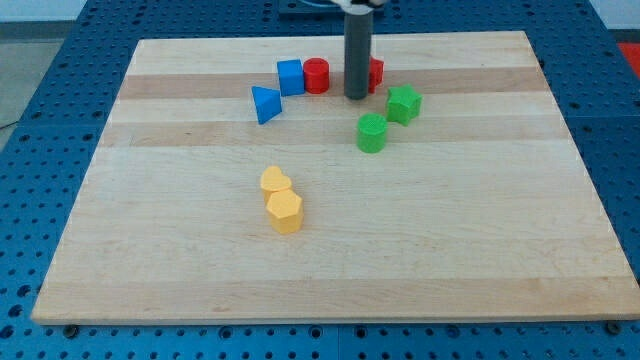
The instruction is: Keep the green blocks together at the top right side of the yellow blocks
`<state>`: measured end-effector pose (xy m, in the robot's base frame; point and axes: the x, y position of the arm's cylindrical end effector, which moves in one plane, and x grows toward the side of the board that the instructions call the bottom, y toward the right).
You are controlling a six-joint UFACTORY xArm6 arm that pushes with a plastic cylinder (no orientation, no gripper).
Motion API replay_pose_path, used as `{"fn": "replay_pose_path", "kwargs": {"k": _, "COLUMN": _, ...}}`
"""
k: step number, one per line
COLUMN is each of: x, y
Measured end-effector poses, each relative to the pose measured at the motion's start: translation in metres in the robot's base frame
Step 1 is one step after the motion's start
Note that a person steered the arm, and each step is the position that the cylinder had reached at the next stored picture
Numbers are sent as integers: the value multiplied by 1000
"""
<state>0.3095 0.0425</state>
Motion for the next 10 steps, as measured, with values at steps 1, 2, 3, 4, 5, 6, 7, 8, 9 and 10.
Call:
{"fn": "replay_pose_path", "kwargs": {"k": 1, "x": -7, "y": 31}}
{"fn": "replay_pose_path", "kwargs": {"k": 2, "x": 28, "y": 47}}
{"fn": "replay_pose_path", "kwargs": {"k": 3, "x": 55, "y": 47}}
{"fn": "replay_pose_path", "kwargs": {"k": 4, "x": 36, "y": 49}}
{"fn": "replay_pose_path", "kwargs": {"k": 5, "x": 17, "y": 63}}
{"fn": "replay_pose_path", "kwargs": {"k": 6, "x": 18, "y": 126}}
{"fn": "replay_pose_path", "kwargs": {"k": 7, "x": 41, "y": 141}}
{"fn": "replay_pose_path", "kwargs": {"k": 8, "x": 64, "y": 106}}
{"fn": "replay_pose_path", "kwargs": {"k": 9, "x": 82, "y": 52}}
{"fn": "replay_pose_path", "kwargs": {"k": 10, "x": 81, "y": 35}}
